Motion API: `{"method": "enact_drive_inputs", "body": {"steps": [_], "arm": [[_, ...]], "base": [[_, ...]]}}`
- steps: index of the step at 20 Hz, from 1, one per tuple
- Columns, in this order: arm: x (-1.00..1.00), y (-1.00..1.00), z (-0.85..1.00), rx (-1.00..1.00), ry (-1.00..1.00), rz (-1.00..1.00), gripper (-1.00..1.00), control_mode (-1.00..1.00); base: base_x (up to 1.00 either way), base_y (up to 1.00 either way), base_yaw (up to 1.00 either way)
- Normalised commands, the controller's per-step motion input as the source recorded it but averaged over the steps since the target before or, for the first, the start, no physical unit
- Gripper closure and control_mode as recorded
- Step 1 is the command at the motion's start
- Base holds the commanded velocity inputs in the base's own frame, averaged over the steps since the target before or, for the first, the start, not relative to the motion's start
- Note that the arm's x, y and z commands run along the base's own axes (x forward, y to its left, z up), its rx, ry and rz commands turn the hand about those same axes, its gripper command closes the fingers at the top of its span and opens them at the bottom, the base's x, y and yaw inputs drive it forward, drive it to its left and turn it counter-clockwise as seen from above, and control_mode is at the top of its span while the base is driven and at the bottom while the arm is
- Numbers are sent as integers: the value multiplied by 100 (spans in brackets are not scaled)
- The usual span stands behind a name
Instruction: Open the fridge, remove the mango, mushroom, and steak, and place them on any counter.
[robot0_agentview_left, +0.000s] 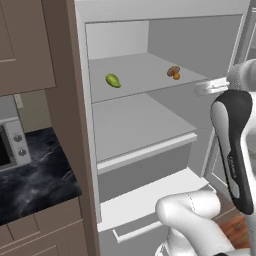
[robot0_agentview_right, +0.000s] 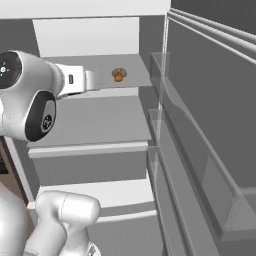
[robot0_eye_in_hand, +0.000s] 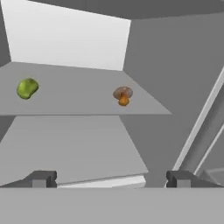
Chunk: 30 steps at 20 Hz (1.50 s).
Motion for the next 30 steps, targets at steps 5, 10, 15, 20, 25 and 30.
{"method": "enact_drive_inputs", "body": {"steps": [5,10,15,20,25,30], "arm": [[94,-2,43,-1,3,-9,-100,-100],[77,-22,-14,0,2,0,-100,-100],[49,-9,-55,0,1,0,-100,-100],[41,0,-50,0,0,0,-100,-100],[51,0,-25,0,0,0,-100,-100],[59,0,-11,0,1,0,-100,-100]], "base": [[0,0,0],[0,0,0],[0,0,0],[0,0,0],[0,0,0],[0,0,0]]}}
